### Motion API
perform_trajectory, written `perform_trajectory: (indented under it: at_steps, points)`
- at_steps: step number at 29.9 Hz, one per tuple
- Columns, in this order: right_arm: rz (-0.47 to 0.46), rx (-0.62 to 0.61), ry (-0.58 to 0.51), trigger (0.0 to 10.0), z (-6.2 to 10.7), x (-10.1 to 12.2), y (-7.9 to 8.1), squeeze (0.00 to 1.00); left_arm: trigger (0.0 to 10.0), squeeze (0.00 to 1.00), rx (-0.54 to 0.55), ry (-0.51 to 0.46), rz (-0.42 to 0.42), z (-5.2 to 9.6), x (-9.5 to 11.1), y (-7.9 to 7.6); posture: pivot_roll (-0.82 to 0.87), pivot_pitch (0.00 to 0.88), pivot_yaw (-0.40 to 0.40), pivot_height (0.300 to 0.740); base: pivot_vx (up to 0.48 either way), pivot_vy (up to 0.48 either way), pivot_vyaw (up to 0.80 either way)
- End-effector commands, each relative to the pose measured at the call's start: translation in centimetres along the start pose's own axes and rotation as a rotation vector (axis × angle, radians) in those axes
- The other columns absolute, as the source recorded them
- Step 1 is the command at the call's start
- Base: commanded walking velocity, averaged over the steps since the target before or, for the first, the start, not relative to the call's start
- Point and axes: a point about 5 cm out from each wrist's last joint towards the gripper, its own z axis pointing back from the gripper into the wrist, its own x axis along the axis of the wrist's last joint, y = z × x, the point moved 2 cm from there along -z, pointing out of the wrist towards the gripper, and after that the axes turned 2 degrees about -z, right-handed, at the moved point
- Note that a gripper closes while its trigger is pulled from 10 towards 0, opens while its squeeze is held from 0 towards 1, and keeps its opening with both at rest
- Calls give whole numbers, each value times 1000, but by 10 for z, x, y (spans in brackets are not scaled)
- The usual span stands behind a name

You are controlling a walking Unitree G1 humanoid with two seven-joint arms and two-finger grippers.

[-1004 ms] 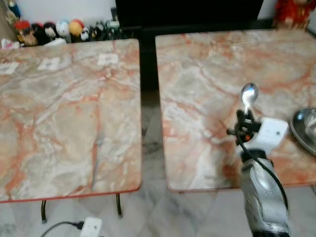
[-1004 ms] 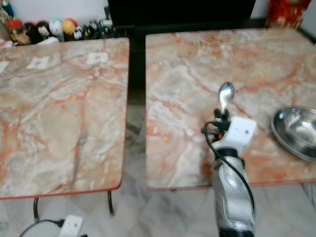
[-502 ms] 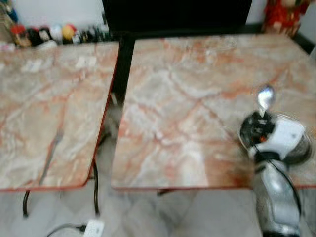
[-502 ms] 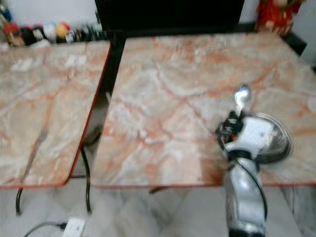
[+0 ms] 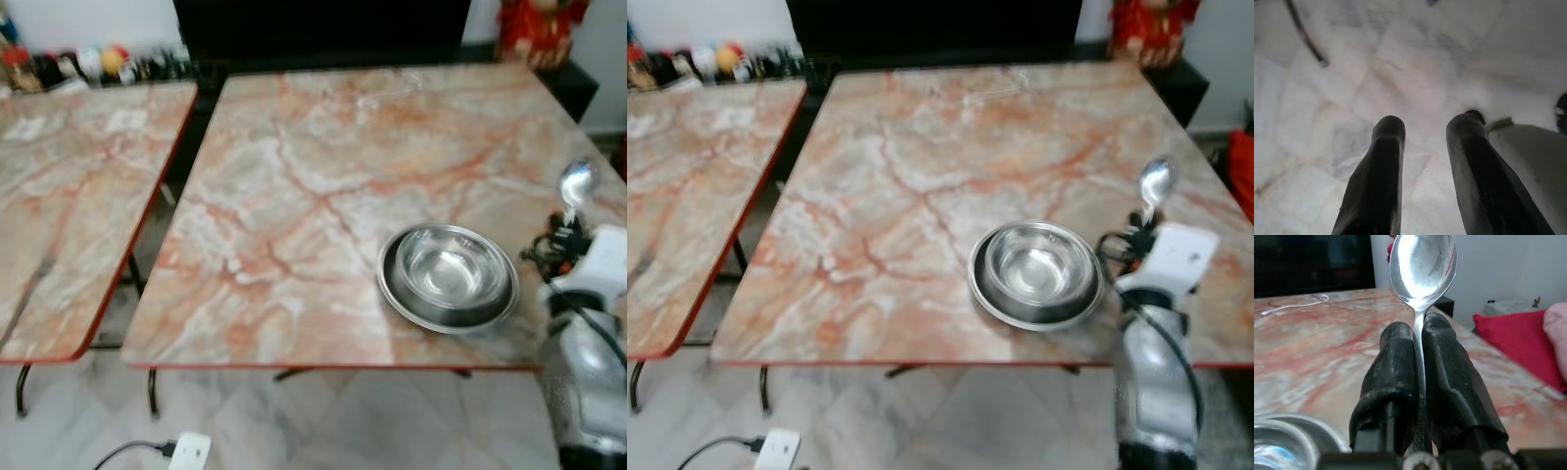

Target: Setting the table

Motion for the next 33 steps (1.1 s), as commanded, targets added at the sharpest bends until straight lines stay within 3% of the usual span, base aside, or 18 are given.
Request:
perform_trajectory:
  at_steps: [1, 8, 11, 23, 33]
  points:
    - [26, 9, 68, 10000, -4, -10, -1, 0, 10000, 0, 1, 53, 3, 3, -14, 1, -114, 107, 37, 740, 0, 0, 0]
    - [-23, -10, 167, 10000, -20, -23, -10, 0, 10000, 0, -3, 45, 9, 2, -11, 0, -111, 104, 38, 740, 0, 0, 0]
    - [33, 35, 336, 10000, -25, -46, -11, 0, 10000, 0, -3, 35, 15, 2, -9, 1, -112, 111, 40, 740, 0, 0, 0]
    - [-94, 71, 411, 10000, -44, -49, -24, 0, 10000, 0, -9, 30, 15, 2, -9, 1, -108, 117, 46, 740, 0, 0, 0]
    - [-129, 93, 489, 10000, -39, -69, -25, 0, 10000, 0, 19, 38, 34, 3, -10, 11, -110, 124, 60, 740, 0, 0, 0]
